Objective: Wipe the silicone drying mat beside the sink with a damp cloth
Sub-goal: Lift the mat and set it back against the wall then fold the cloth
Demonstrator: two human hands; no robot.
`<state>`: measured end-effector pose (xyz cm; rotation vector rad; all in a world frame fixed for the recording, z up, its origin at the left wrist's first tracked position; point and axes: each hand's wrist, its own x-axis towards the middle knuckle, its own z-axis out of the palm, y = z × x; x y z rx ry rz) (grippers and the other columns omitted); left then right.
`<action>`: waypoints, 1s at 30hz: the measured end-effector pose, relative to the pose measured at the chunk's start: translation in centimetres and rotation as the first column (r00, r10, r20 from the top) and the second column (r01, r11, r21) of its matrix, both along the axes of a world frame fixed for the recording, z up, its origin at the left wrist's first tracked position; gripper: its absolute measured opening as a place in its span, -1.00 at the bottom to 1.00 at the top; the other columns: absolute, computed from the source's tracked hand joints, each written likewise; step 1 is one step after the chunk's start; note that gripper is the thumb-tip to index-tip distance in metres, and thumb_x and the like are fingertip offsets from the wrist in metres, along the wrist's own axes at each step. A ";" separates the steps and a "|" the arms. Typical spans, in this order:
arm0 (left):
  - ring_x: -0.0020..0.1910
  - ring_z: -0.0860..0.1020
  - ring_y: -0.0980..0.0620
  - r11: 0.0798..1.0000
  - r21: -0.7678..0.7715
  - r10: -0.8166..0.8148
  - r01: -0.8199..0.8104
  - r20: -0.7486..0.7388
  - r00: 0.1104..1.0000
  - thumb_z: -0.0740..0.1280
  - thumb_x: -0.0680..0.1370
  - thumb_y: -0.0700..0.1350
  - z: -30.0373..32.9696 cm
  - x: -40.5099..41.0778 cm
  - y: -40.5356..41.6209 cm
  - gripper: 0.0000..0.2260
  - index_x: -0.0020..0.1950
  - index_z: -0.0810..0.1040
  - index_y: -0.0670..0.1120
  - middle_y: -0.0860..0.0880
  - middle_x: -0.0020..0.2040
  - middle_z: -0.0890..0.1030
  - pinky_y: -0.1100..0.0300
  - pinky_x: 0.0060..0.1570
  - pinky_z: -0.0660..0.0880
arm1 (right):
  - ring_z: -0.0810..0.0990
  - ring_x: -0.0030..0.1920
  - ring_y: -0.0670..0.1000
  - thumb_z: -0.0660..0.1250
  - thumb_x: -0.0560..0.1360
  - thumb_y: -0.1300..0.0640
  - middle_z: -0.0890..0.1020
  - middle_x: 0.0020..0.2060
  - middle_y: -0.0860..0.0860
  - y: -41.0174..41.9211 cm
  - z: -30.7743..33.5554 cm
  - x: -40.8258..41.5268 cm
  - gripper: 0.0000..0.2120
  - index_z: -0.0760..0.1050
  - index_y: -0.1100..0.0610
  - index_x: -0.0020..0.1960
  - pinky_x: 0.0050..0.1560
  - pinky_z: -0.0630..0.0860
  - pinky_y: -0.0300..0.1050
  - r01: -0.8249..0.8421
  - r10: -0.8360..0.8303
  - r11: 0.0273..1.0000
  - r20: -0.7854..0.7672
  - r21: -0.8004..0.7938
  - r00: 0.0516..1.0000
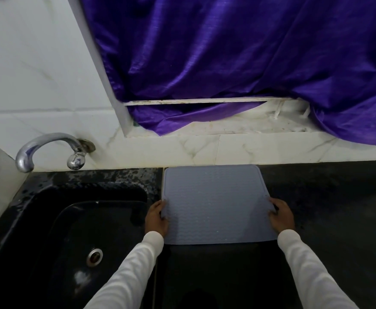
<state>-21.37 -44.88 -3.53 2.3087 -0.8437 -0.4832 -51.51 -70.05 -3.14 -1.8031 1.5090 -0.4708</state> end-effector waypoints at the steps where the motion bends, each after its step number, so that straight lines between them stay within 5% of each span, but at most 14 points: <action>1: 0.40 0.39 -0.16 1.000 0.005 0.001 -0.001 -0.001 1.000 0.33 0.46 -0.39 0.0 0.0 0.0 -0.53 0.36 0.50 -0.15 -0.16 0.42 0.42 0.08 0.36 0.32 | 0.41 0.33 0.21 0.25 0.51 0.42 0.42 0.34 0.18 0.0 -0.1 0.0 -0.57 0.45 0.20 0.35 0.38 0.30 0.05 0.000 0.000 1.000 -0.005 -0.008 1.000; 6: 0.40 0.38 -0.18 1.000 0.021 0.001 -0.001 0.012 1.000 0.35 0.46 -0.38 -0.1 0.1 -0.4 -0.55 0.35 0.50 -0.19 -0.18 0.41 0.42 0.10 0.36 0.29 | 0.41 0.32 0.21 0.26 0.50 0.42 0.42 0.34 0.17 -0.3 -0.6 0.2 -0.57 0.47 0.19 0.34 0.38 0.31 0.06 0.013 -0.013 1.000 -0.004 -0.017 1.000; 11: 0.39 0.38 -0.10 0.995 -0.010 0.094 -0.095 -0.090 0.992 0.27 0.47 -0.45 -0.4 -0.1 -0.6 -0.48 0.41 0.46 -0.14 -0.15 0.43 0.39 0.48 0.21 0.15 | 0.41 0.33 0.21 0.25 0.50 0.42 0.41 0.35 0.17 -0.5 -0.7 0.2 -0.54 0.46 0.17 0.36 0.38 0.31 0.07 -0.004 0.004 1.000 -0.010 0.004 1.000; 17: 0.29 0.46 -0.14 0.995 -0.010 0.098 -0.100 -0.125 0.987 0.42 0.44 -0.33 0.3 -1.0 0.7 -0.54 0.33 0.53 -0.12 -0.15 0.36 0.39 0.17 0.32 0.35 | 0.45 0.30 0.22 0.39 0.46 0.31 0.43 0.33 0.17 -0.2 -0.2 -0.4 -0.54 0.45 0.18 0.35 0.34 0.38 0.13 0.016 -0.016 0.999 0.016 0.040 1.000; 20: 0.12 0.56 -0.18 0.987 -0.035 0.148 -0.156 -0.178 0.973 0.42 0.40 -0.39 -0.4 -2.0 2.5 -0.59 0.23 0.58 -0.14 -0.16 0.29 0.41 0.01 0.20 0.51 | 0.49 0.24 0.21 0.42 0.43 0.31 0.50 0.23 0.15 0.2 -0.3 -1.8 -0.49 0.45 0.16 0.36 0.29 0.41 0.13 0.072 -0.075 0.993 0.030 0.090 0.997; 24: 0.03 0.58 -0.12 0.977 -0.065 0.189 -0.205 -0.192 0.963 0.42 0.42 -0.40 -0.6 -4.1 4.3 -0.68 0.12 0.63 -0.14 -0.10 0.17 0.48 0.06 0.11 0.55 | 0.58 0.05 0.17 0.38 0.44 0.38 0.60 -0.05 0.15 1.6 -0.3 -4.3 -0.56 0.48 0.18 0.29 0.08 0.51 0.01 0.116 -0.140 0.976 0.122 0.183 0.983; 28: -0.05 0.62 -0.12 0.944 -0.085 0.283 -0.318 -0.285 0.916 0.42 0.44 -0.36 -0.9 -4.6 4.3 -0.71 0.03 0.64 -0.01 -0.08 0.11 0.57 0.03 0.07 0.59 | 0.59 -0.13 0.14 0.35 0.46 0.43 0.60 -0.09 0.21 2.4 0.2 -5.2 -0.66 0.54 0.21 0.19 -0.31 0.58 -0.11 0.117 -0.162 0.967 0.193 0.226 0.968; 30: -0.19 0.62 -0.13 0.930 -0.079 0.313 -0.359 -0.339 0.887 0.40 0.46 -0.38 -0.5 -4.8 3.8 -0.74 0.05 0.64 -0.09 -0.13 0.07 0.60 0.26 -0.15 0.60 | 0.61 -0.18 0.13 0.36 0.44 0.45 0.61 -0.12 0.21 2.2 0.4 -5.1 -0.67 0.56 0.21 0.16 -0.40 0.57 -0.23 0.167 -0.205 0.970 0.224 0.179 0.953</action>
